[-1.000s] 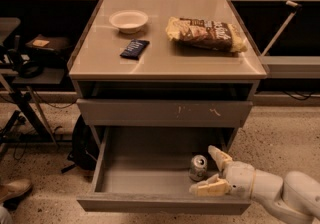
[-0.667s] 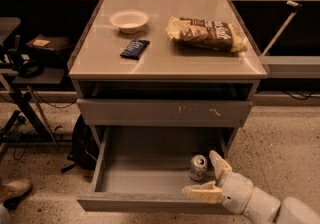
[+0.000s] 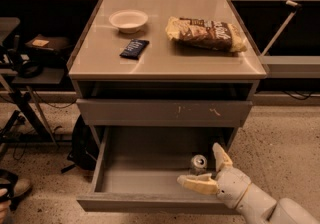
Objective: Pick 7up can from middle drawer and place on counter
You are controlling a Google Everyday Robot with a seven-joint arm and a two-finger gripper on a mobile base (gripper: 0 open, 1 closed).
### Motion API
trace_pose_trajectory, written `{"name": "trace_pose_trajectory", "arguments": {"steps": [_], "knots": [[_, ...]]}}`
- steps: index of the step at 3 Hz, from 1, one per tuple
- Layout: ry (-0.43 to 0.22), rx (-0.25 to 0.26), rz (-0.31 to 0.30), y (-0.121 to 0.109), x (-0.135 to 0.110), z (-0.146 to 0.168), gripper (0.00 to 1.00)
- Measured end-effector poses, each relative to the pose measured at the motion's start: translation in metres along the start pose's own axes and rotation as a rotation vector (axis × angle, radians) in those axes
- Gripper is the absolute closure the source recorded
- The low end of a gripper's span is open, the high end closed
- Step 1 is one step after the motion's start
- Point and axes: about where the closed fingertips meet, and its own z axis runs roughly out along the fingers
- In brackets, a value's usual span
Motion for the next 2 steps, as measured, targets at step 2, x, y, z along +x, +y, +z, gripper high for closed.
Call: {"name": "trace_pose_trajectory", "arguments": {"steps": [2], "knots": [[-0.122, 0.238, -0.363, -0.047, -0.031, 0.027, 0.00]]}}
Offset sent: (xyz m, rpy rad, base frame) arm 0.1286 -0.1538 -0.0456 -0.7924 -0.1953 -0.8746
